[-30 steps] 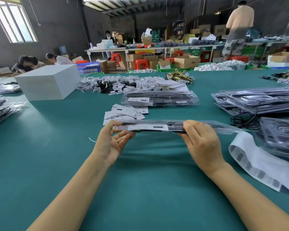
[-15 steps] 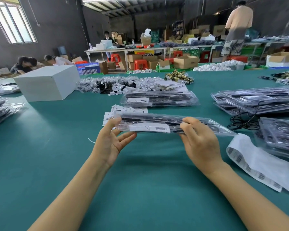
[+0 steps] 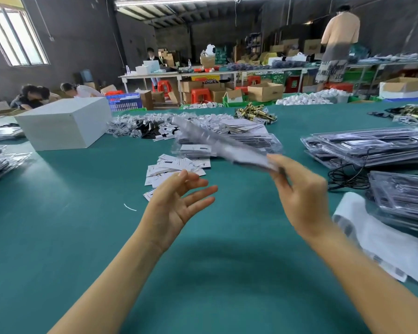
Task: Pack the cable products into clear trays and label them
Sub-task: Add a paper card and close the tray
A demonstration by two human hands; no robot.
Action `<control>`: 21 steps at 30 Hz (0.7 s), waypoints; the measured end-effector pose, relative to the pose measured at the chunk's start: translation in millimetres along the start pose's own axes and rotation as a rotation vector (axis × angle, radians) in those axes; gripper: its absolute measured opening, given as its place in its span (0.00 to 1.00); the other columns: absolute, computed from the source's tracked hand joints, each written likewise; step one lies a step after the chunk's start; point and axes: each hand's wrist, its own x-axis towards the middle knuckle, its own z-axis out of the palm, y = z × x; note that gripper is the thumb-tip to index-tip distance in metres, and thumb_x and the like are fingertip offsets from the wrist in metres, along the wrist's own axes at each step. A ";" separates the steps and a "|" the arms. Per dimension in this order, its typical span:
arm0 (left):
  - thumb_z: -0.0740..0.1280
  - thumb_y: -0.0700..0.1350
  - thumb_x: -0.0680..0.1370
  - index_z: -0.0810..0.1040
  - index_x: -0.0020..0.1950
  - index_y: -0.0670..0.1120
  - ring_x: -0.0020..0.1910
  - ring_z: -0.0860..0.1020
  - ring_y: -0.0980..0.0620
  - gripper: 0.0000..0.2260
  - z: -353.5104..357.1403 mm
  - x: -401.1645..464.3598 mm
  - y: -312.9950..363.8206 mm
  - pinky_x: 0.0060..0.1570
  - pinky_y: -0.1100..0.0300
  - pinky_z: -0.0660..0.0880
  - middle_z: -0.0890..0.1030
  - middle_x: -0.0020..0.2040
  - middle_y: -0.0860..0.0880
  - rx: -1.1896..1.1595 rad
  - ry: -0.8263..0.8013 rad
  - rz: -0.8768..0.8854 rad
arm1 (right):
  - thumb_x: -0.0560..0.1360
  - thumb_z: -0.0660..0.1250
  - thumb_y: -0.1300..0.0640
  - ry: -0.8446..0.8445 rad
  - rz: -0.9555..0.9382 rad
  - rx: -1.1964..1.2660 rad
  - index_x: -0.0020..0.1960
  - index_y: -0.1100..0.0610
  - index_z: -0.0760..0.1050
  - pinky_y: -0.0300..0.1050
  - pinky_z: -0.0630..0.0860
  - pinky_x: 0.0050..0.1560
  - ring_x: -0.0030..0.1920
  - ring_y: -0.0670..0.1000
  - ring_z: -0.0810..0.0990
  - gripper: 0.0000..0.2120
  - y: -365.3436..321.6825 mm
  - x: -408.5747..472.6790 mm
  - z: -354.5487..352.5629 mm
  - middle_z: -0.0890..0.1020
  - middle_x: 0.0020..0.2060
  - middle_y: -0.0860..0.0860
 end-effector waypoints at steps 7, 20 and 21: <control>0.70 0.51 0.70 0.76 0.47 0.41 0.45 0.84 0.43 0.14 -15.2 8.6 -14.4 0.40 0.55 0.81 0.82 0.43 0.44 0.074 0.194 -0.082 | 0.75 0.70 0.54 0.372 0.573 0.715 0.40 0.51 0.78 0.59 0.78 0.52 0.45 0.56 0.80 0.06 -4.2 58.9 -39.5 0.81 0.40 0.56; 0.71 0.38 0.70 0.63 0.69 0.53 0.52 0.80 0.33 0.32 -12.7 8.6 -33.6 0.45 0.53 0.82 0.81 0.58 0.40 0.083 0.066 -0.093 | 0.77 0.64 0.56 0.188 1.582 1.382 0.51 0.61 0.73 0.52 0.83 0.37 0.38 0.54 0.85 0.08 17.1 -3.7 22.0 0.86 0.38 0.56; 0.70 0.37 0.70 0.63 0.69 0.53 0.51 0.81 0.33 0.31 -14.8 9.0 -33.1 0.44 0.53 0.82 0.81 0.58 0.40 0.100 0.073 -0.092 | 0.76 0.65 0.55 0.160 1.604 1.377 0.51 0.61 0.72 0.51 0.82 0.34 0.38 0.55 0.85 0.09 18.1 -7.9 23.3 0.85 0.38 0.58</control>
